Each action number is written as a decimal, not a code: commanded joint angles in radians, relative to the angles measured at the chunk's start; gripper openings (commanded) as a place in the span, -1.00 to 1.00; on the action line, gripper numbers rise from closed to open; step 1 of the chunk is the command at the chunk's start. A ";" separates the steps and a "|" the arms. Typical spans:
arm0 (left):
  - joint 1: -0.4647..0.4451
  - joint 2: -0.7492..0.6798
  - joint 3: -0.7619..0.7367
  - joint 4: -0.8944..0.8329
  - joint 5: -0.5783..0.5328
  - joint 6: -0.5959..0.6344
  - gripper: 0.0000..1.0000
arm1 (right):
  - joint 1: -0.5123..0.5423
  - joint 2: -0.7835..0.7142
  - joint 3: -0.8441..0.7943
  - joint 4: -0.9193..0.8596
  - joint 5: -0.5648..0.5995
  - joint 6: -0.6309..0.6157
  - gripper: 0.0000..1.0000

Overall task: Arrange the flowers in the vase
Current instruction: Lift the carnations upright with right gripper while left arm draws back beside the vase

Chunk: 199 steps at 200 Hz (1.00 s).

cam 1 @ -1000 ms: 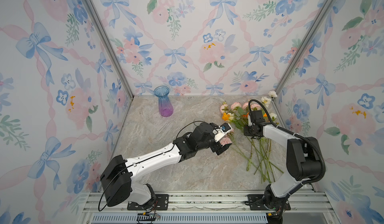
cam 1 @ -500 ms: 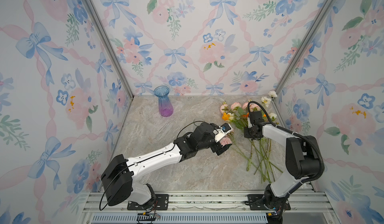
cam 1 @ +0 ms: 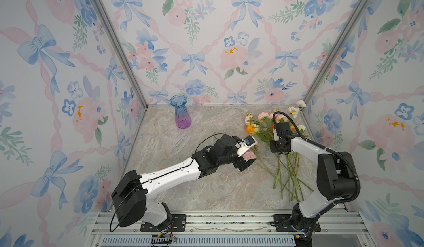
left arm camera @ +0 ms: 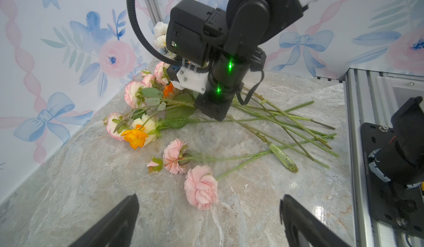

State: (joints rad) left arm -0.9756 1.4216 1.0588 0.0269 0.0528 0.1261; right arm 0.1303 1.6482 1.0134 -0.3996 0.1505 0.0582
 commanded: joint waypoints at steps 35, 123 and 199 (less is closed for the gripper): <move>-0.002 0.002 0.024 -0.006 0.003 -0.017 0.96 | 0.007 -0.066 0.034 -0.043 -0.010 -0.039 -1.00; 0.066 -0.061 0.029 -0.007 0.054 -0.031 0.96 | 0.014 -0.280 0.072 -0.031 -0.244 0.042 -1.00; 0.187 -0.238 -0.003 -0.021 0.004 0.043 0.96 | 0.258 -0.418 0.125 0.201 -0.293 0.074 -1.00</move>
State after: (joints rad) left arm -0.7910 1.2404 1.0588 0.0238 0.1005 0.1127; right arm 0.2710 1.2564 1.0649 -0.2859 -0.1688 0.1539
